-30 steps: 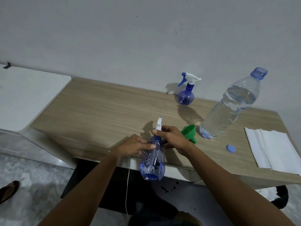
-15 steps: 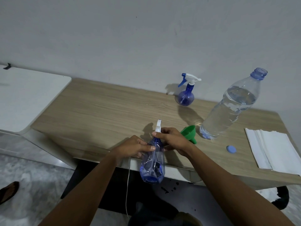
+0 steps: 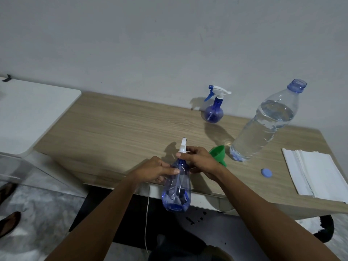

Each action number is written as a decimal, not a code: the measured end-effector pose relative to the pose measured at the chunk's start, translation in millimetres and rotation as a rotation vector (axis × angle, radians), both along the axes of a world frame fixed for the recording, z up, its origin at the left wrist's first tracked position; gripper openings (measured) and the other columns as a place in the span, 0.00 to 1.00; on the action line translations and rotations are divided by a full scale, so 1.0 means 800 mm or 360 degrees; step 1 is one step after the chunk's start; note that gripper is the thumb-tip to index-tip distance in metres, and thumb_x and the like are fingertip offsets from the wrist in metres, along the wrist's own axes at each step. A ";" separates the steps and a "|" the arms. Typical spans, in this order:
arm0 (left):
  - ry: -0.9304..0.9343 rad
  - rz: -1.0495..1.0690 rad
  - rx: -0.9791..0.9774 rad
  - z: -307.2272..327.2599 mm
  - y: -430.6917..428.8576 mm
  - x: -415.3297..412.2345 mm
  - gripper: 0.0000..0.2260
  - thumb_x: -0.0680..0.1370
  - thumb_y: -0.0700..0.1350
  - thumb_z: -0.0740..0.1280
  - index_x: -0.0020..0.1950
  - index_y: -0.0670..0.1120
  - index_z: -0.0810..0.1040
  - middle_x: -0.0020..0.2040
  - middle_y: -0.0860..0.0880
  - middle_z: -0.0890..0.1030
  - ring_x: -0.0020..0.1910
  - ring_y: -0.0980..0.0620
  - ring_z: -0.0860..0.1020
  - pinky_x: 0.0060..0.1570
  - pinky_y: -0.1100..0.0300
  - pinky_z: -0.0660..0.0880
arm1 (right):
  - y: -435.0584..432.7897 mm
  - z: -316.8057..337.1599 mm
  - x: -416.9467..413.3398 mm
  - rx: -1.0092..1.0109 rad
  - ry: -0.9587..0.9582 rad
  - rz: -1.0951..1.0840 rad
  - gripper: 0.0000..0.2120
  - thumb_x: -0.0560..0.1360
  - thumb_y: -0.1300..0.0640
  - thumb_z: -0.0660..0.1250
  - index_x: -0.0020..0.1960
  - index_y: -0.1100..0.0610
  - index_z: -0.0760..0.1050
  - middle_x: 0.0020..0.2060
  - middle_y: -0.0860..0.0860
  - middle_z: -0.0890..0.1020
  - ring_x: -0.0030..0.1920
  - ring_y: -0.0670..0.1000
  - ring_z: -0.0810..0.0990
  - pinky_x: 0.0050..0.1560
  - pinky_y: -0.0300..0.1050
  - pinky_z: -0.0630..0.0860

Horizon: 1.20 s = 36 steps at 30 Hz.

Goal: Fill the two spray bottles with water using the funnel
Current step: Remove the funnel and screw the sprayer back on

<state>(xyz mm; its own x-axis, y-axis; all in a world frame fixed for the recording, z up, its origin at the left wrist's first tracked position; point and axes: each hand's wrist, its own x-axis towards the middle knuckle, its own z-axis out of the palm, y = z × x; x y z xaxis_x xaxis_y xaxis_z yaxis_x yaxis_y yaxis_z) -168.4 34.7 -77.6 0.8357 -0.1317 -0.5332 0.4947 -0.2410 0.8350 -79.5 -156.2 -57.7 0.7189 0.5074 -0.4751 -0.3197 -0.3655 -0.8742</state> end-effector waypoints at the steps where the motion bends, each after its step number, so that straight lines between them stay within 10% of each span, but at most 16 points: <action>1: -0.0025 0.0011 0.0009 0.001 0.000 0.003 0.23 0.65 0.63 0.79 0.50 0.48 0.89 0.47 0.47 0.89 0.40 0.53 0.86 0.51 0.55 0.79 | 0.001 0.000 0.002 0.0010 0.0000 -0.0035 0.23 0.71 0.48 0.78 0.63 0.51 0.77 0.49 0.53 0.88 0.34 0.48 0.82 0.34 0.43 0.77; 5: -0.0138 0.0043 0.0008 0.016 0.001 0.021 0.05 0.77 0.48 0.75 0.50 0.50 0.88 0.41 0.53 0.88 0.42 0.59 0.85 0.41 0.69 0.77 | 0.005 0.013 0.018 0.0123 -0.0083 -0.0249 0.19 0.70 0.56 0.80 0.53 0.54 0.72 0.42 0.53 0.85 0.32 0.48 0.81 0.37 0.47 0.80; 9: -0.0182 0.0051 -0.0027 0.035 0.003 0.054 0.10 0.79 0.42 0.73 0.60 0.47 0.84 0.45 0.55 0.87 0.43 0.64 0.84 0.40 0.75 0.76 | 0.009 0.036 0.049 0.0340 -0.0231 -0.0292 0.10 0.72 0.66 0.76 0.49 0.61 0.76 0.37 0.55 0.80 0.33 0.49 0.82 0.35 0.43 0.80; 14: -0.0466 0.0098 0.0043 0.043 0.004 0.116 0.19 0.73 0.42 0.79 0.63 0.45 0.84 0.58 0.47 0.87 0.60 0.49 0.84 0.67 0.48 0.78 | 0.017 0.049 0.098 0.0479 -0.0427 -0.0237 0.10 0.76 0.68 0.71 0.57 0.65 0.80 0.43 0.57 0.82 0.50 0.59 0.83 0.56 0.57 0.80; 27: -0.0795 0.0707 0.0427 0.005 -0.041 0.169 0.14 0.70 0.41 0.78 0.54 0.50 0.83 0.43 0.55 0.85 0.42 0.58 0.84 0.41 0.58 0.81 | 0.018 0.024 0.142 0.0334 -0.0764 -0.0267 0.18 0.76 0.64 0.73 0.65 0.61 0.79 0.58 0.53 0.85 0.61 0.49 0.83 0.64 0.46 0.78; 36: -0.0898 0.0755 0.0461 -0.003 -0.045 0.164 0.19 0.70 0.42 0.80 0.58 0.55 0.82 0.49 0.55 0.87 0.48 0.55 0.85 0.49 0.53 0.83 | 0.017 0.010 0.136 0.0324 -0.0861 -0.0302 0.16 0.76 0.66 0.72 0.64 0.61 0.80 0.56 0.50 0.86 0.59 0.49 0.83 0.59 0.41 0.78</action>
